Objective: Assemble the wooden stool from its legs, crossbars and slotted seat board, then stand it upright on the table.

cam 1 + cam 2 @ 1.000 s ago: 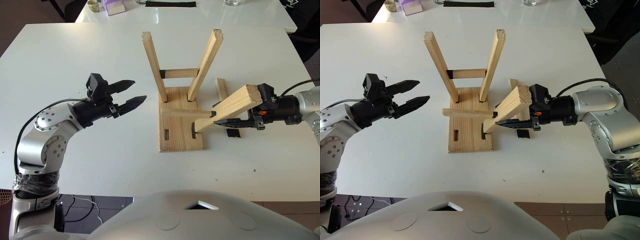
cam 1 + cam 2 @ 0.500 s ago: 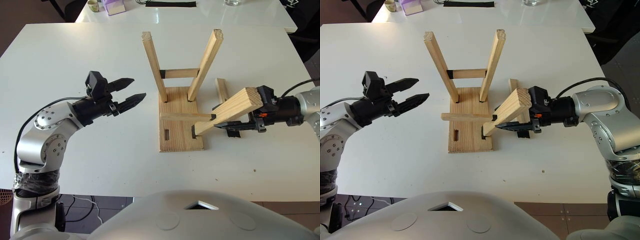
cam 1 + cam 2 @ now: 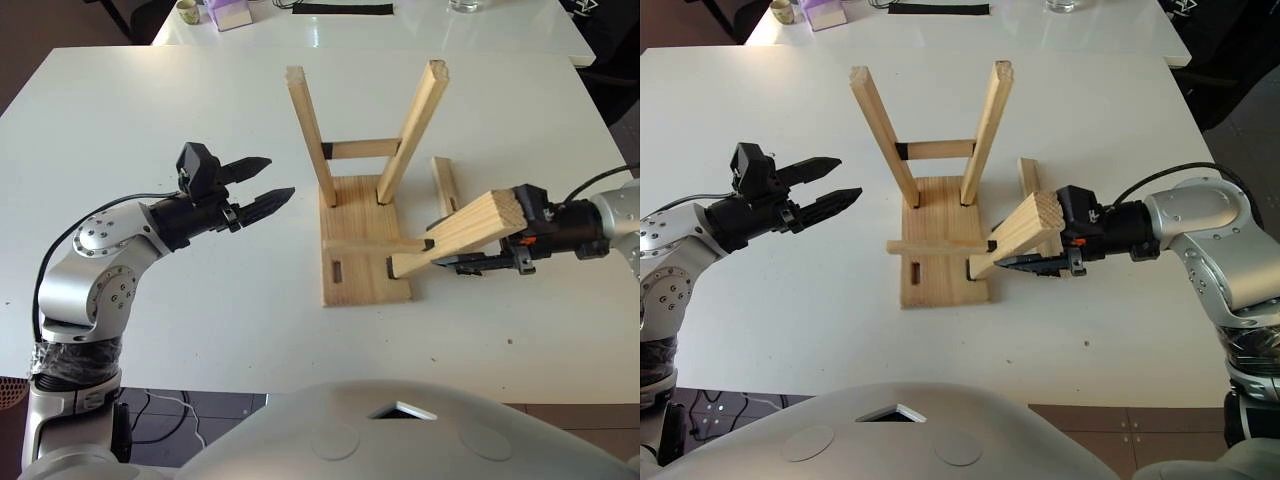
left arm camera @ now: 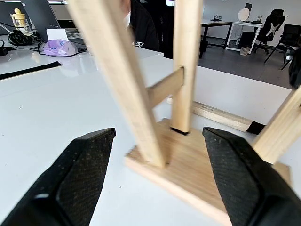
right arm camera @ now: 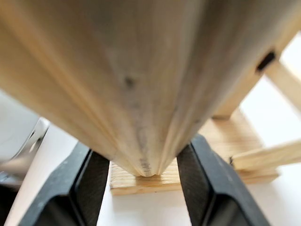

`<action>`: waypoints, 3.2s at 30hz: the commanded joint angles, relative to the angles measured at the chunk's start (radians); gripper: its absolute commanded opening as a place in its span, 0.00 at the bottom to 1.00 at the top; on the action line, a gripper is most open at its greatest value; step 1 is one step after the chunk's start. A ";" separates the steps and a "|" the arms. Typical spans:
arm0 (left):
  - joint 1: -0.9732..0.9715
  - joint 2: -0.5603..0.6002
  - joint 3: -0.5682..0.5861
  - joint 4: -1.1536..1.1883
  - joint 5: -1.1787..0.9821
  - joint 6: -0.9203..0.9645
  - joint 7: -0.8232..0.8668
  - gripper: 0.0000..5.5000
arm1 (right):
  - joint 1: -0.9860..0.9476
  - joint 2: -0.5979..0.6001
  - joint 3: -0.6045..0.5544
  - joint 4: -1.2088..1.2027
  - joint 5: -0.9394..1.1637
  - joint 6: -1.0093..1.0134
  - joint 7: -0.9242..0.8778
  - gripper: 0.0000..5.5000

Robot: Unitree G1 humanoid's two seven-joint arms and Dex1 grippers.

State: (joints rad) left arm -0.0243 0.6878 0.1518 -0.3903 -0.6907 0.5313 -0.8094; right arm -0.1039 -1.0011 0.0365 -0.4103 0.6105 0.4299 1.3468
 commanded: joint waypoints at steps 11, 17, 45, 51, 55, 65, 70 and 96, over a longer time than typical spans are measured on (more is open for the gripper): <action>0.005 -0.023 -0.042 -0.010 0.054 0.002 0.024 0.63 | 0.062 0.004 0.357 0.098 -0.341 -0.057 -0.113 0.37; -0.006 -0.020 -0.046 0.008 0.065 0.003 0.025 0.63 | 0.065 0.008 0.366 0.131 -0.343 -0.070 -0.194 0.37; 0.041 -0.060 -0.047 0.015 0.137 -0.023 0.066 0.63 | 0.017 0.119 0.072 0.161 -0.369 -0.053 -0.465 0.70; 0.109 -0.071 -0.012 -0.032 0.129 -0.023 0.093 0.63 | 0.292 0.300 -0.102 -0.064 -0.359 0.171 -0.780 0.80; 0.130 -0.081 0.000 -0.051 0.123 -0.017 0.112 0.63 | 0.368 0.468 -0.151 -0.146 -0.276 0.356 -0.925 0.80; 0.091 -0.098 -0.023 -0.041 0.126 0.000 0.123 0.63 | 0.360 0.524 -0.067 -0.066 -0.360 0.356 -1.020 0.80; 0.068 -0.097 -0.026 -0.024 0.140 0.000 0.129 0.63 | 0.362 0.518 -0.045 0.006 -0.408 0.268 -1.007 0.71; -0.321 -0.233 0.234 -0.073 -0.277 0.142 0.448 0.63 | -0.063 0.575 -0.397 0.017 -0.008 0.109 -0.927 0.38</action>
State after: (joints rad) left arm -0.2338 0.4718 0.3366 -0.4117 -0.7831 0.6186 -0.4153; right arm -0.0253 -0.4076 -0.2701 -0.3240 0.3986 0.5078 0.3648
